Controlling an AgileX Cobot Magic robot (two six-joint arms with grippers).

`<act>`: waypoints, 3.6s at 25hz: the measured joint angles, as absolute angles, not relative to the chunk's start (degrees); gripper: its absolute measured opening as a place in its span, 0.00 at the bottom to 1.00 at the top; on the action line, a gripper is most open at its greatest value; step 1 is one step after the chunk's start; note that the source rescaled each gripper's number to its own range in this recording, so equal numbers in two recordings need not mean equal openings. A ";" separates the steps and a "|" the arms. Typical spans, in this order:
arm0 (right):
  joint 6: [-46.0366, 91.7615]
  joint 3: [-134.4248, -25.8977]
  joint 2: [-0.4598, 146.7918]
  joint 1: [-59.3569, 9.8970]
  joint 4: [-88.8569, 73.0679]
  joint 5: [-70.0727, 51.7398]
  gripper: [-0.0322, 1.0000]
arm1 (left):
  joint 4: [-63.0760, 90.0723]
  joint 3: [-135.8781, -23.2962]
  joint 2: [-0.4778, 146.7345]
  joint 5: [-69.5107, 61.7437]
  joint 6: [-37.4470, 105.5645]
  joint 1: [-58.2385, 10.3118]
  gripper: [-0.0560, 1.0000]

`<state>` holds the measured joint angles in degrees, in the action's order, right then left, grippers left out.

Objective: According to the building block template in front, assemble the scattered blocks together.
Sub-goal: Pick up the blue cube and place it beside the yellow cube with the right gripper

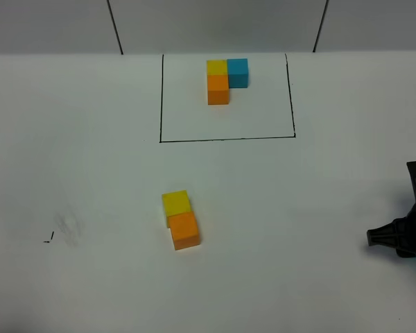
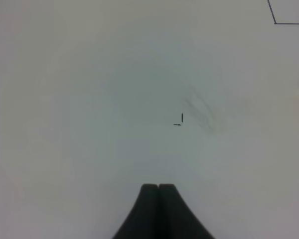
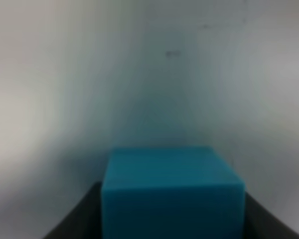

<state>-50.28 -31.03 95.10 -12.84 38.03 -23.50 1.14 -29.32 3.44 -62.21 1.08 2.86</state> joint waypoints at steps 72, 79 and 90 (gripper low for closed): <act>39.72 -47.10 88.34 -34.12 17.00 -24.53 0.62 | 1.14 -29.32 3.44 -62.21 1.08 2.86 0.05; 41.08 -57.21 94.70 -38.15 16.60 -28.22 0.62 | 1.14 -29.32 3.44 -62.21 1.08 2.86 0.05; 50.42 -72.55 108.60 -42.13 9.40 -34.78 0.62 | 1.14 -29.32 3.44 -62.21 1.08 2.86 0.05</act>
